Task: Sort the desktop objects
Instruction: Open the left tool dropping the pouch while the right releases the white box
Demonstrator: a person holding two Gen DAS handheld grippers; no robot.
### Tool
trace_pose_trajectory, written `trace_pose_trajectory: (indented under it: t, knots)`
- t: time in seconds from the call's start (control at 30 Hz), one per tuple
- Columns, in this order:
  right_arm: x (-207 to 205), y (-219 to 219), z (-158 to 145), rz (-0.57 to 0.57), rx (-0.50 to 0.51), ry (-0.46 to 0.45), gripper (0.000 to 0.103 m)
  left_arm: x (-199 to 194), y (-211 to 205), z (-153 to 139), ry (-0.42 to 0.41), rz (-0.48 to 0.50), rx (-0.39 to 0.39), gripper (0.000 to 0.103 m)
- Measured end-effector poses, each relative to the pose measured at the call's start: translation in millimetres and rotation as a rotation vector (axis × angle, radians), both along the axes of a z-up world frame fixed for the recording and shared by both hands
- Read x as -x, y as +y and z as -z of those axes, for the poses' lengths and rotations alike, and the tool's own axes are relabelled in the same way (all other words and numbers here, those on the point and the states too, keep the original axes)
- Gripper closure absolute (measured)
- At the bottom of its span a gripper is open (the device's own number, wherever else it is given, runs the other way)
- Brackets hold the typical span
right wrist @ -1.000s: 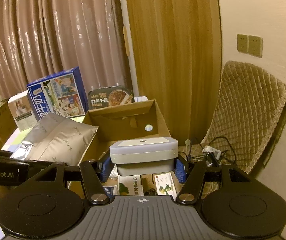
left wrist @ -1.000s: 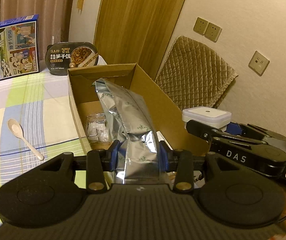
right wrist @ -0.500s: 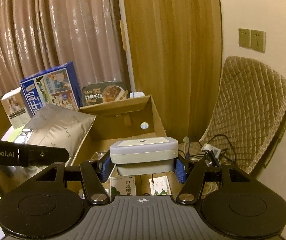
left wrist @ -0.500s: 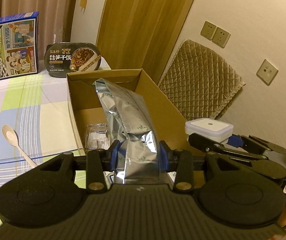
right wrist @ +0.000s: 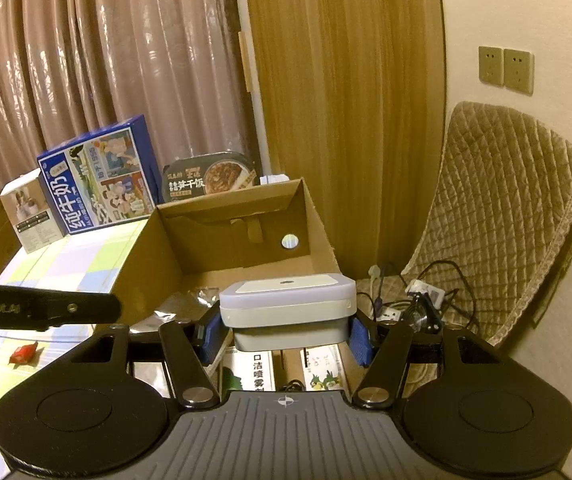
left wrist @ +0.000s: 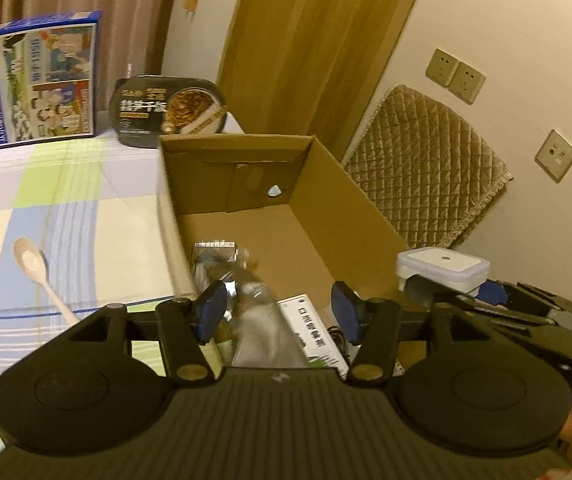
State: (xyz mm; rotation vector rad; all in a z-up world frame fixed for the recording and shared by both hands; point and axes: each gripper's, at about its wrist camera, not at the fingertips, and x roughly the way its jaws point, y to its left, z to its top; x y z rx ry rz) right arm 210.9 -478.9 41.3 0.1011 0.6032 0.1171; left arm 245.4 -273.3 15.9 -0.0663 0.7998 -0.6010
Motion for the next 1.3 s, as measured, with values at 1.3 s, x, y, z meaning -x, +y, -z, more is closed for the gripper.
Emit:
trace_pose_trajectory:
  t: [1.3]
  knots:
    - [-2, 21, 1, -0.027, -0.046, -0.010, 0.017, 29, 53, -1, -0.025, -0.062, -0.051, 0.027]
